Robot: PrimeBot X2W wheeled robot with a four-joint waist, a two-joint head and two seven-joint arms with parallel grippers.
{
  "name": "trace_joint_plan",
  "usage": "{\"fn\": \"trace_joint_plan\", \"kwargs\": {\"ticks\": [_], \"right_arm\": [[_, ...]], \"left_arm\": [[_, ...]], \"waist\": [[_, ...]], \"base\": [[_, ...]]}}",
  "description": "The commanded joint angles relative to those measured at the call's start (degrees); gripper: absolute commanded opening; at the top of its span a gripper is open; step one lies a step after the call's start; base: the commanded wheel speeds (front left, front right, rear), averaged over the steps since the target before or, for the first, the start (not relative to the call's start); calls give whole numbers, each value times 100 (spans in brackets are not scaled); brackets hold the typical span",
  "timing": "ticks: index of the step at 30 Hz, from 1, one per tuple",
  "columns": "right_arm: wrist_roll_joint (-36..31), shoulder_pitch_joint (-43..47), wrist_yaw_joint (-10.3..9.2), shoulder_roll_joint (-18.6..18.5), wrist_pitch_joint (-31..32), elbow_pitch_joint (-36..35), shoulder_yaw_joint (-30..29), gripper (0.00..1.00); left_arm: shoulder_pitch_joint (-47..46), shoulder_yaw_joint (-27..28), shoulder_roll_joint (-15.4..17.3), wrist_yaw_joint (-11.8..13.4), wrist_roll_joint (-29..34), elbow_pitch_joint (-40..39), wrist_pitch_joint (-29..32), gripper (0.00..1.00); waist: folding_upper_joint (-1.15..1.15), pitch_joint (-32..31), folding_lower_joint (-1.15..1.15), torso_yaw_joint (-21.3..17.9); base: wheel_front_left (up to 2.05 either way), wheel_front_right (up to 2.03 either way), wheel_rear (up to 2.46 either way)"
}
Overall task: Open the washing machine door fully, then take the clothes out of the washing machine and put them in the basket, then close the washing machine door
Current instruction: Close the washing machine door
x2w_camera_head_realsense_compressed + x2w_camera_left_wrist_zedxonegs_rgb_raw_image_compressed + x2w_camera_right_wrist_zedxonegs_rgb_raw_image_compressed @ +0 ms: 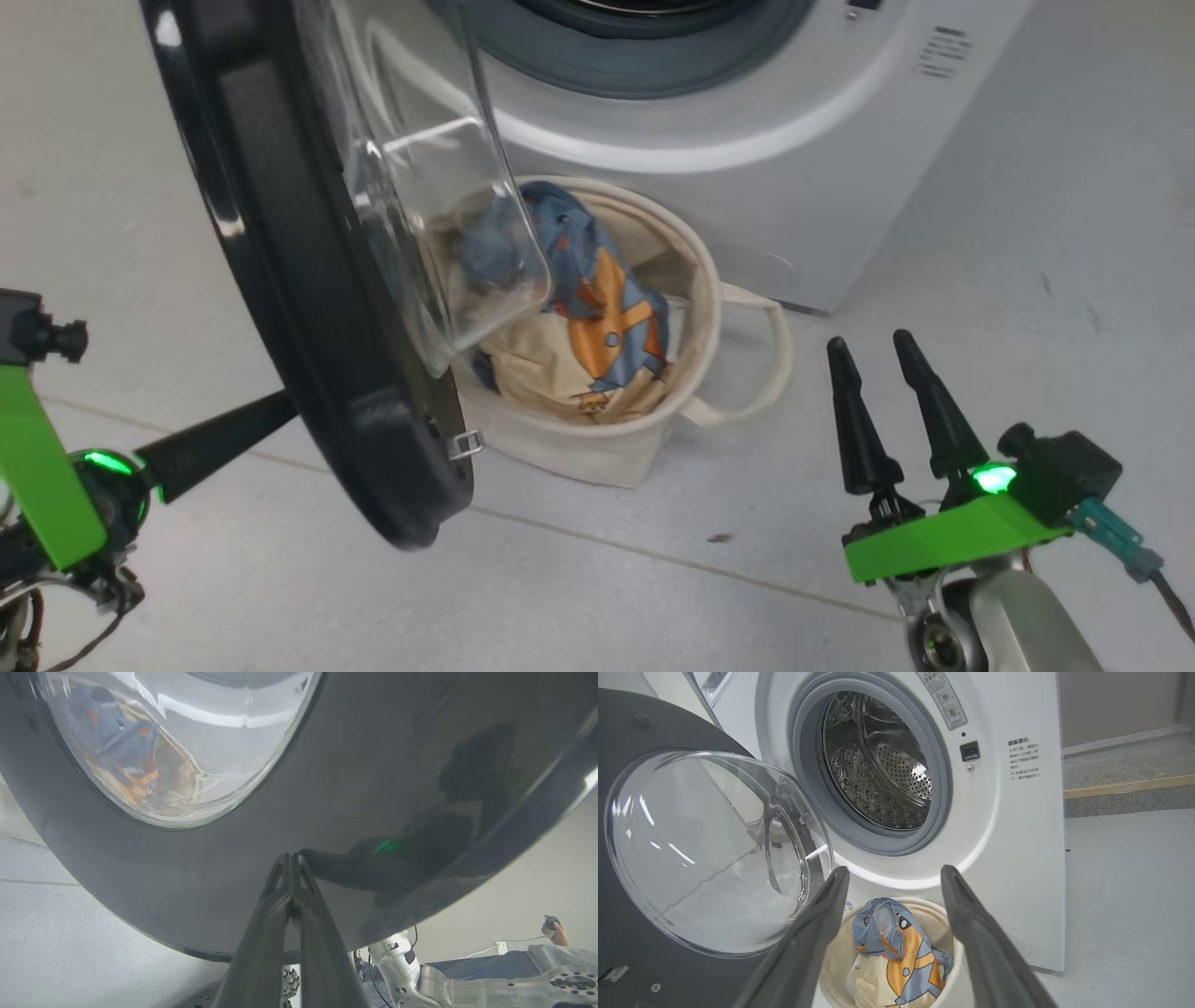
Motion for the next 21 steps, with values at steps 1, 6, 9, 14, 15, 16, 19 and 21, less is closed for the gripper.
{"fn": "trace_joint_plan", "kwargs": {"ticks": [1,6,9,14,15,16,19,21], "right_arm": [[32,-141,5,14,-69,-207,99,100],[166,-138,5,14,-69,-273,10,100],[244,-153,5,14,-69,-322,-94,100],[394,-176,5,14,-69,-386,-415,100],[436,-184,5,14,-69,-391,-473,100],[454,-199,5,14,-69,-399,-513,100],[534,-263,5,14,-69,-442,-567,100],[624,-320,5,14,-69,-498,-570,100]], "left_arm": [[-216,235,167,-4,21,-236,-4,0],[-296,163,122,22,46,-426,-13,0],[-328,151,107,67,39,-536,-12,0],[-298,106,127,128,42,-811,52,0],[-309,92,119,149,28,-872,64,0],[-329,76,113,175,12,-933,79,0],[-411,19,103,267,-32,-1097,132,0],[-520,-38,66,342,-65,-1235,147,0]], "waist": [[0,78,0,-138],[0,218,0,-507],[0,321,0,-729],[0,502,0,-1048],[0,544,0,-1099],[0,590,0,-1148],[0,735,0,-1296],[0,900,0,-1422]], "base": [[0,0,0],[0,0,0],[0,0,0],[0,0,0],[0,0,0],[0,0,0],[0,0,0],[0,0,0]]}}
